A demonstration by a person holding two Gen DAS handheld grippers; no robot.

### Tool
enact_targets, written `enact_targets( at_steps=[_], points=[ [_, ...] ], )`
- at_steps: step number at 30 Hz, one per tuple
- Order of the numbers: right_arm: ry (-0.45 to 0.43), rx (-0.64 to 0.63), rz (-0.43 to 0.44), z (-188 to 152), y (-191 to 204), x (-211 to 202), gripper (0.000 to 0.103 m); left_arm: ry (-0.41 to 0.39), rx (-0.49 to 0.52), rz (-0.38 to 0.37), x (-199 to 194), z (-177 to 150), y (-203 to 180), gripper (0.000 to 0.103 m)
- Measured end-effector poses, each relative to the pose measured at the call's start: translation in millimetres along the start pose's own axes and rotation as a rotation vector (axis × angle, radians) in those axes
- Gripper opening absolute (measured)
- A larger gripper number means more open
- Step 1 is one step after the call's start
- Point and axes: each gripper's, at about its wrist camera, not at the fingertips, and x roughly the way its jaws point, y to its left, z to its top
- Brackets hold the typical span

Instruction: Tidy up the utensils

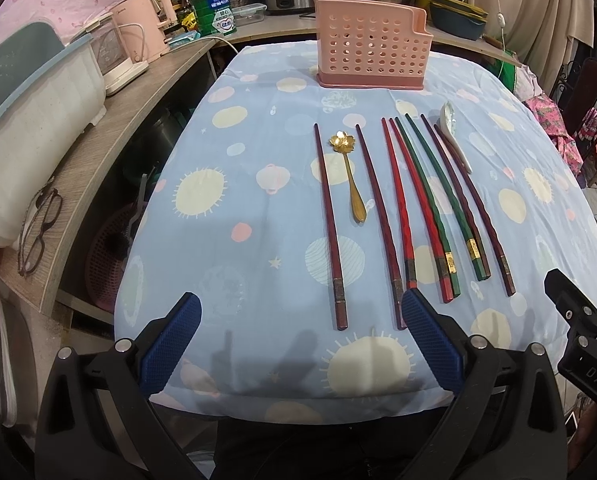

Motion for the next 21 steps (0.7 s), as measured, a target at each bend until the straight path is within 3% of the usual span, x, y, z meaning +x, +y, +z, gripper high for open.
enact_targets(
  at_steps=[7, 21],
  points=[
    [0.012, 0.032, -0.007, 7, -10, 12, 0.096, 0.043, -0.084, -0.047, 26, 9, 18, 0.096],
    [0.013, 0.071, -0.027, 35, -27, 49, 0.096, 0.107, -0.047, -0.022, 80, 23, 13, 0.094]
  ],
)
